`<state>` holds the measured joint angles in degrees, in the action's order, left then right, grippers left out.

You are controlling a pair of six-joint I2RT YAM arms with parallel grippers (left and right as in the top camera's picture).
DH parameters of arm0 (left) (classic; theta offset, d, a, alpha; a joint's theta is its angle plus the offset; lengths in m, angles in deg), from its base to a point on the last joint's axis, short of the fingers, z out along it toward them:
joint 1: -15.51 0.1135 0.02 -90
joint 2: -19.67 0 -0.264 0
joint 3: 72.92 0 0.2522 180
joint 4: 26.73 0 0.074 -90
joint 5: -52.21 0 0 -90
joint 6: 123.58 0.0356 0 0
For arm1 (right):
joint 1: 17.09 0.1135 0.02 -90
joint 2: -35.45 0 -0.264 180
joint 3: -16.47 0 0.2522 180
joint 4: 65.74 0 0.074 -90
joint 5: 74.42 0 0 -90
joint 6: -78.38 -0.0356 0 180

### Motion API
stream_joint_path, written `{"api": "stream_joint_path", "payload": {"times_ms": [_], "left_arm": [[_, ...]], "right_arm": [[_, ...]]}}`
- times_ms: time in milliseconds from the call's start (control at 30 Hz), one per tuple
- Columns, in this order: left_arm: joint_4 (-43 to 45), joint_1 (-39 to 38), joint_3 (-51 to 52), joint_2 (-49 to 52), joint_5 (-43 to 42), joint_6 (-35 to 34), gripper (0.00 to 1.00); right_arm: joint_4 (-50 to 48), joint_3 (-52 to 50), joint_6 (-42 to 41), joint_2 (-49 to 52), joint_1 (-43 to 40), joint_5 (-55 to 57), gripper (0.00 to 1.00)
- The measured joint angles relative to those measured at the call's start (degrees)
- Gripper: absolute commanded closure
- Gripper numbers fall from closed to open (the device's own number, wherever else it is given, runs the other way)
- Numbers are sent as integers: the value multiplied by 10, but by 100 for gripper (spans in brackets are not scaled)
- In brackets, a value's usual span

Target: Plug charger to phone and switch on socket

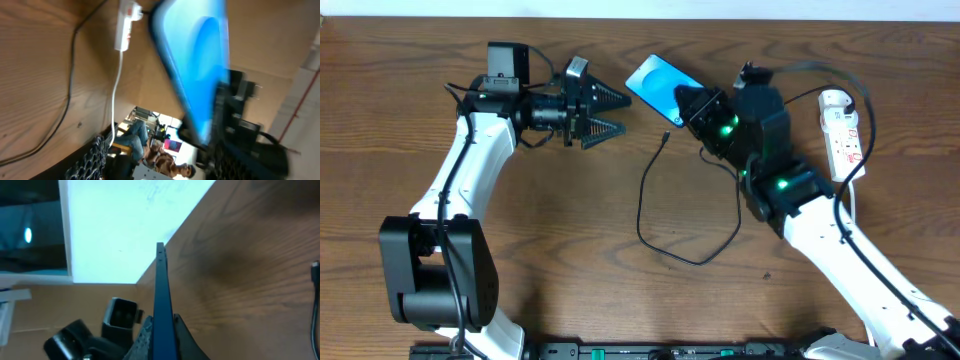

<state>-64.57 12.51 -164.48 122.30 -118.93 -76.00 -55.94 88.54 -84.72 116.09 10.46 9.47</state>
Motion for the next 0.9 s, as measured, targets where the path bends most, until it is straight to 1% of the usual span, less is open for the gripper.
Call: {"api": "stream_joint_path", "payload": {"times_ms": [200, 267, 433, 700, 833, 900], "left_arm": [[88, 0, 0, 0, -5, -76, 32], [99, 0, 0, 0, 2, -95, 32], [104, 0, 0, 0, 30, -126, 32], [104, -3, 0, 0, 78, -146, 34], [105, -15, 0, 0, 105, -148, 40], [105, -21, 0, 0, 117, -150, 41]], "right_arm": [[-142, -92, -55, 0, 0, -3, 99], [-172, -104, -77, 0, 2, 2, 99], [-196, -108, -124, 0, 17, 41, 99], [-199, -108, -193, 2, 49, 92, 99], [-201, -108, -232, 17, 66, 107, 99], [-208, -108, -242, 29, 69, 107, 99]]}}
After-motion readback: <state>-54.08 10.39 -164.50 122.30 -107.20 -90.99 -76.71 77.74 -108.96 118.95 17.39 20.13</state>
